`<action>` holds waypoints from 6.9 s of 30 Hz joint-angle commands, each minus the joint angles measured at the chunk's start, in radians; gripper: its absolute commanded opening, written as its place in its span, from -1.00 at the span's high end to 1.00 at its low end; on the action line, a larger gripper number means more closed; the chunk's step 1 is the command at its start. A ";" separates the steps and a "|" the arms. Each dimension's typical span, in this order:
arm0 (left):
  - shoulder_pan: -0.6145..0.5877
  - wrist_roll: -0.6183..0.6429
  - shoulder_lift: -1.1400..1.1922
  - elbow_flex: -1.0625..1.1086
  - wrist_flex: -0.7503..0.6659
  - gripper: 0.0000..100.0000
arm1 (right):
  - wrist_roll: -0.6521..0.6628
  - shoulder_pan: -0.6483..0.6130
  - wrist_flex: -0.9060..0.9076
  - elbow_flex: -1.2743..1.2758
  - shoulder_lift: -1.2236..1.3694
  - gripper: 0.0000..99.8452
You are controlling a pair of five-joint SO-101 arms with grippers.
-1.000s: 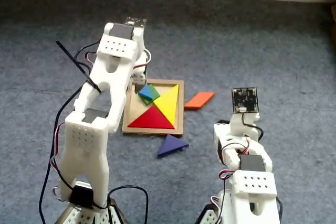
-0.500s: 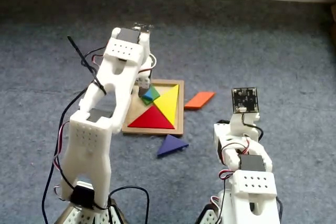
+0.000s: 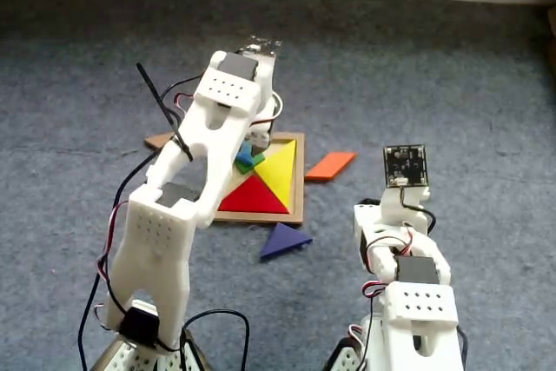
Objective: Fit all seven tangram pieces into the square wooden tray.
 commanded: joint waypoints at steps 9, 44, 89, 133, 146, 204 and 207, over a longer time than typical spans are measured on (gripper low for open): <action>-0.104 0.005 -0.073 -0.018 0.087 0.80 | 0.011 0.005 -0.027 -0.005 -0.016 0.99; 0.084 0.012 -0.056 -0.007 0.008 0.80 | 0.011 0.005 -0.027 -0.005 -0.016 0.99; 0.157 -0.089 0.036 -0.019 -0.187 0.79 | 0.011 0.005 -0.027 -0.005 -0.016 0.99; 0.056 -0.009 0.073 -0.101 0.011 0.80 | 0.011 0.005 -0.027 -0.004 -0.016 0.99; 0.074 0.068 0.067 -0.101 -0.032 0.79 | 0.011 0.005 -0.027 -0.004 -0.016 0.99; 0.041 0.068 0.074 -0.097 -0.115 0.80 | 0.011 0.005 -0.028 -0.004 -0.016 0.99; 0.041 0.068 0.068 -0.087 -0.109 0.80 | 0.011 0.005 -0.028 -0.004 -0.016 0.99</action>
